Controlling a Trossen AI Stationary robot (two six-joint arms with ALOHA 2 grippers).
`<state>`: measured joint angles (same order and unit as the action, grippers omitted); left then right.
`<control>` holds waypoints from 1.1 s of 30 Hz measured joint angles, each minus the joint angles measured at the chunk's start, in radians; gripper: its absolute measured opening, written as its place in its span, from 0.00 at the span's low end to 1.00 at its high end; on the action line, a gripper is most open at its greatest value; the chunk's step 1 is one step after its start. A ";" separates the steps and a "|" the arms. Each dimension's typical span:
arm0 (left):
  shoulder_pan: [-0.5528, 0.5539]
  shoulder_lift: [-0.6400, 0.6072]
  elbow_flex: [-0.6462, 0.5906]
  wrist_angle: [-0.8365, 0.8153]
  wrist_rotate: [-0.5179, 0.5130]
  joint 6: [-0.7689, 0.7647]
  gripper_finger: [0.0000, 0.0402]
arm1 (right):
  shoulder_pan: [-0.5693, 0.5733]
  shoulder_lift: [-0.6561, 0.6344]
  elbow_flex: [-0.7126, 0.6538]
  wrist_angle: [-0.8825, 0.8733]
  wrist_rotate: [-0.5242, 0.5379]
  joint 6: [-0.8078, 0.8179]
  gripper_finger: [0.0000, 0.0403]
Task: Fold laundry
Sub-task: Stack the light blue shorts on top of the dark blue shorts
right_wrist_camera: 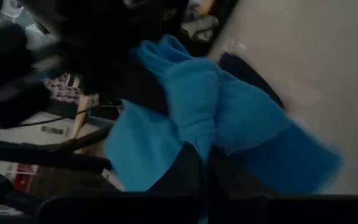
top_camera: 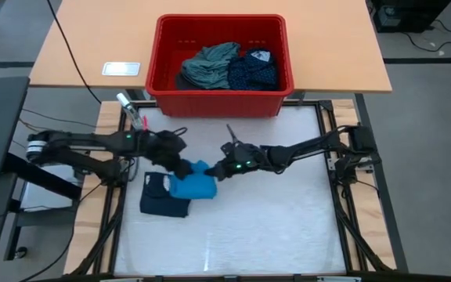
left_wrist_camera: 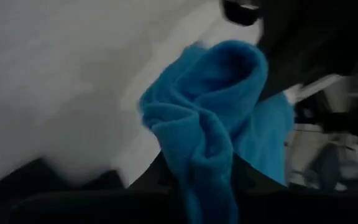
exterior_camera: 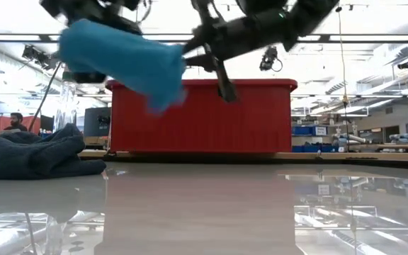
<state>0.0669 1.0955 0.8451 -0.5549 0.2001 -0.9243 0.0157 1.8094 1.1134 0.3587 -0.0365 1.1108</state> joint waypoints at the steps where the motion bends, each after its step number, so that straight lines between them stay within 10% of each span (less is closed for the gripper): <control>1: -0.016 -0.025 -0.001 -0.079 -0.028 0.003 0.12 | 0.003 0.028 0.039 -0.006 0.012 -0.011 0.02; 9: -0.117 -0.080 -0.051 -0.325 -0.080 0.055 0.13 | 0.028 0.326 0.362 -0.024 -0.030 -0.030 0.02; 20: -0.237 -0.115 -0.289 -0.262 -0.087 -0.009 0.15 | 0.078 0.578 0.634 -0.187 -0.049 0.033 0.07; 33: -0.232 -0.201 -0.270 -0.308 -0.226 0.109 0.44 | 0.087 0.490 0.634 -0.237 0.014 0.040 0.30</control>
<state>-0.1654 0.8944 0.5748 -0.8628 -0.0256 -0.8154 0.1024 2.2997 1.7469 0.1219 -0.0223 1.1507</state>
